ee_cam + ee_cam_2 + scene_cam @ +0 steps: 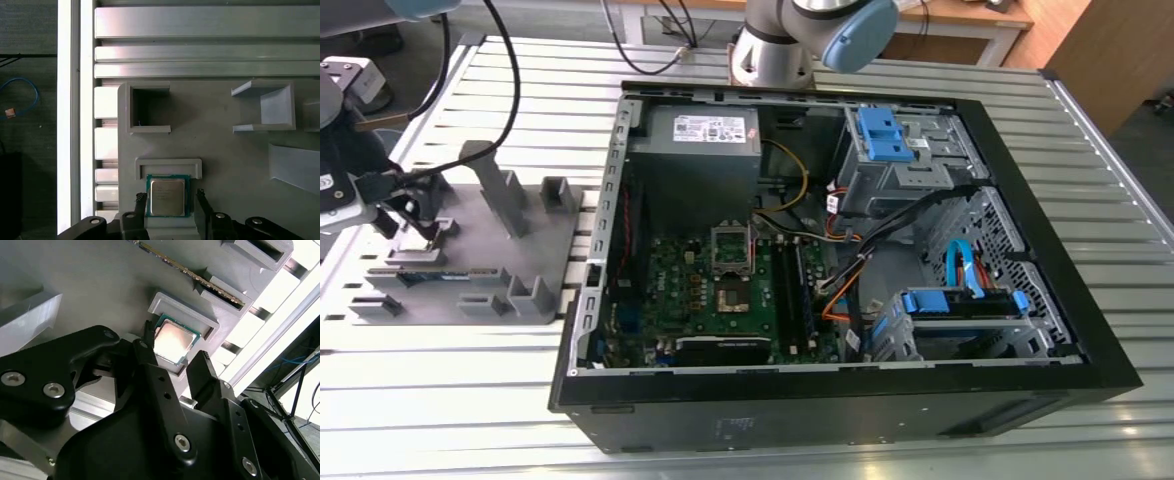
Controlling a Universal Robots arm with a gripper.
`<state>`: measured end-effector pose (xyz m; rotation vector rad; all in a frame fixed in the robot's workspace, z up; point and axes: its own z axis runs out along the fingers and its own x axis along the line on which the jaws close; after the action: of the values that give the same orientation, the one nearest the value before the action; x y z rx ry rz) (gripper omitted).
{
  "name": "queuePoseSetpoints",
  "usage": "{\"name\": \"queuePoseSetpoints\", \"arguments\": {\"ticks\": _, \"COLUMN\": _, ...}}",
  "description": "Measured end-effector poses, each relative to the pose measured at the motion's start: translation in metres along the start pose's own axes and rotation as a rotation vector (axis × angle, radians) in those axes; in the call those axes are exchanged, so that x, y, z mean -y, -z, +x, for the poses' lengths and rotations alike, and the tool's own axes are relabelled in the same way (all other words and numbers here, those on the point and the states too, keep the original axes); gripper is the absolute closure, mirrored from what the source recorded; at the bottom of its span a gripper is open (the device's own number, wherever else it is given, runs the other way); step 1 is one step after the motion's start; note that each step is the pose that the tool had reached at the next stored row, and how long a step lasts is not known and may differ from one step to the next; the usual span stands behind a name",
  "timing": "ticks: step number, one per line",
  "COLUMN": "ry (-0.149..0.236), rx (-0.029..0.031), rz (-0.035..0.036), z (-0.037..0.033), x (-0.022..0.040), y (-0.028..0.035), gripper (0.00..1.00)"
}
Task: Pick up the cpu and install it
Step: 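Pick up the cpu and move it towards the insertion slot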
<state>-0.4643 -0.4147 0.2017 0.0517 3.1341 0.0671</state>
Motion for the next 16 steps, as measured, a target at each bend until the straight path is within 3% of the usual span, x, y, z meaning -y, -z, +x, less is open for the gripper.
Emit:
{"name": "queuePoseSetpoints", "arguments": {"ticks": 3, "ry": 0.0, "rx": 0.0, "rz": 0.0001, "z": 0.0, "x": 0.0, "y": 0.0, "gripper": 0.42}}
{"name": "queuePoseSetpoints", "arguments": {"ticks": 16, "ry": 0.0, "rx": 0.0002, "rz": -0.001, "z": 0.0, "x": 0.0001, "y": -0.0018, "gripper": 0.42}}
